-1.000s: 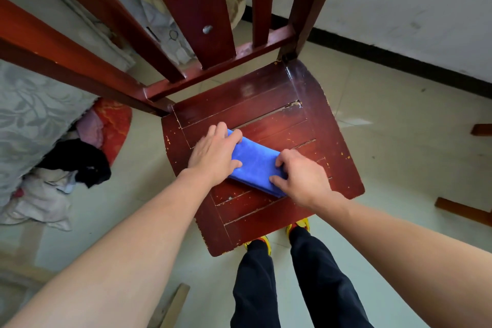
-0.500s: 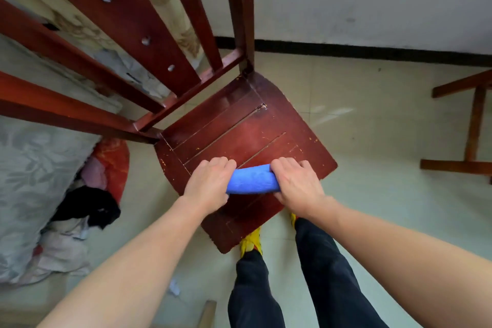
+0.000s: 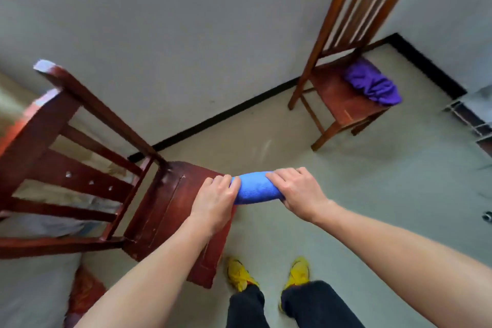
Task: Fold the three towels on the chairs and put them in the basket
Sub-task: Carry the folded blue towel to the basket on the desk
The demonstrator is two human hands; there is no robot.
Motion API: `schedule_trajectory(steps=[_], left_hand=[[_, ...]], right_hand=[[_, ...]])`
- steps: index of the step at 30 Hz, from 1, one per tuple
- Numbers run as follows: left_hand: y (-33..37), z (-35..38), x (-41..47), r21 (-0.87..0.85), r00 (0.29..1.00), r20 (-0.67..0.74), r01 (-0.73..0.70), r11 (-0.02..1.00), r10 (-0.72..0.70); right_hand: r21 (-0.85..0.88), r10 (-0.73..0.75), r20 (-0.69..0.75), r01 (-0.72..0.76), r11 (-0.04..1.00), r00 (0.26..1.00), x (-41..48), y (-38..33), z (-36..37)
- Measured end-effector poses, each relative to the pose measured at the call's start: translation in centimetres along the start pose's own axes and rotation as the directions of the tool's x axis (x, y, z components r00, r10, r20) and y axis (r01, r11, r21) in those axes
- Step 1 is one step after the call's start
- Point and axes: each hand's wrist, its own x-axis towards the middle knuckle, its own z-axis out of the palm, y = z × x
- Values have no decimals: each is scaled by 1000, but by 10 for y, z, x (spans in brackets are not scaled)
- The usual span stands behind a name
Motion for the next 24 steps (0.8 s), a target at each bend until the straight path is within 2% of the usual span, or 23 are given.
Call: schedule_trajectory(steps=[1,2,5,8,11,17,24], left_hand=[[21,-24,16,19,997,-6,-82,996,82],[25,-29,21,31,995,-37,-93,995,94],[79,-66,50,81,963,-72,-255,964,260],[140,-92,74,127,902,-120,-401,907,415],[231,-122,91,203,813,-135,-537,819,566],[430,-157,84,252,583,-192,-748,614,790],[649,-188,57,350,239,-198,-889,297,951]], right_hand=[[-11,66,-42,-67,998,997,-27,18,-19],[-24,80,-42,-81,996,996,-31,24,-27],[-51,209,-87,-214,976,974,-94,61,-53],[-68,336,-136,-347,935,932,-161,90,-69],[-77,464,-213,-488,869,860,-255,121,-83],[-123,682,-265,-726,677,681,-458,163,-99],[-118,874,-260,-911,394,411,-664,177,-105]])
